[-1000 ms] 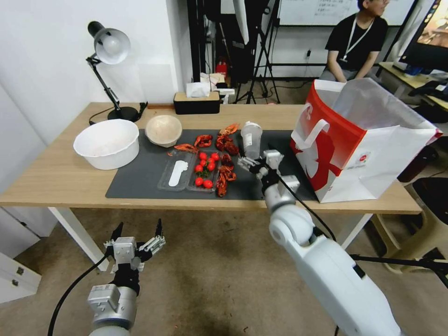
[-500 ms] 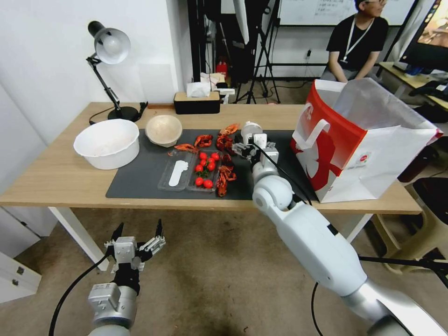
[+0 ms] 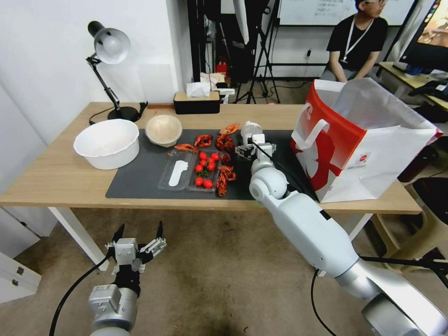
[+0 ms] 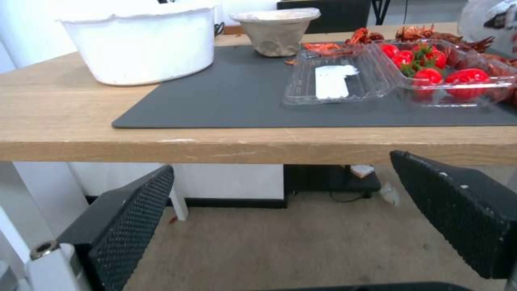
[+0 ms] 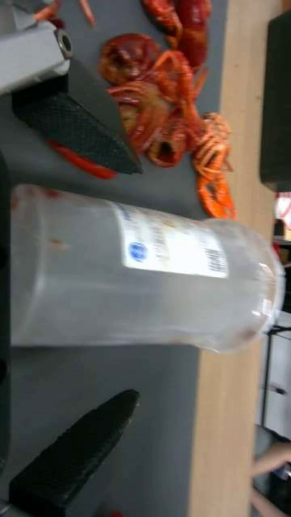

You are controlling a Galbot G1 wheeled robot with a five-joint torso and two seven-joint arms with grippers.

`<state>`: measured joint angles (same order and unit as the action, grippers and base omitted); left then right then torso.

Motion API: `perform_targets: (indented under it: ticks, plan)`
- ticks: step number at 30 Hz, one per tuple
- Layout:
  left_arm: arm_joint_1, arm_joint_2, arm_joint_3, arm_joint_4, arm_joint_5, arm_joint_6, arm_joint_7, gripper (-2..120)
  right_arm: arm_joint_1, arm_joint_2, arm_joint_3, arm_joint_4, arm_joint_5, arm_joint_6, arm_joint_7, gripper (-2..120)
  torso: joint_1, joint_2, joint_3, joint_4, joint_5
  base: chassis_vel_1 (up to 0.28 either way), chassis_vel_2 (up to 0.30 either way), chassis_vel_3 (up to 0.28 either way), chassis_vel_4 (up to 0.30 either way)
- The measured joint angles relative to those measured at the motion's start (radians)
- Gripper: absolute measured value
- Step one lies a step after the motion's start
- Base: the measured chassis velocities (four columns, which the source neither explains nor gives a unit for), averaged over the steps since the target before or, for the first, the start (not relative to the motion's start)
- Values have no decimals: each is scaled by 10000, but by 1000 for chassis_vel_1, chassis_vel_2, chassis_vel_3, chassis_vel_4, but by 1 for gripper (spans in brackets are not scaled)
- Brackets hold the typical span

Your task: Pick up the trash from the table and place it into the takeout bag.

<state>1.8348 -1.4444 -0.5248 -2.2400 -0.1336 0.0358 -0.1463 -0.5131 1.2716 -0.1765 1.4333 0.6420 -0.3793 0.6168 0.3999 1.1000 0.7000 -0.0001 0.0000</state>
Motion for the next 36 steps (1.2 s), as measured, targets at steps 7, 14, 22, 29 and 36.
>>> perform_targets:
  ticks: [7,14,22,29,36]
  plan:
    - [22,4,3,-42,3,-9,1,100,-7,56,-6,-123,324,-168,-1,100,0,0,0,1,0,0,0,0,0]
    - [51,4,-11,-63,0,-38,2,100,-43,114,0,-228,459,-227,-3,100,0,0,0,1,1,0,0,0,0]
    - [73,-9,-47,-43,-12,-193,2,100,-91,117,31,-245,631,-344,-16,92,0,0,0,0,0,0,0,0,0]
    - [1,-51,-20,21,-18,-223,2,100,-198,161,78,-147,632,-313,73,70,0,0,0,1,0,0,0,0,0]
    - [-55,-41,-7,103,-18,-228,3,100,-409,-31,193,80,561,-71,114,54,0,0,0,0,0,0,0,0,0]
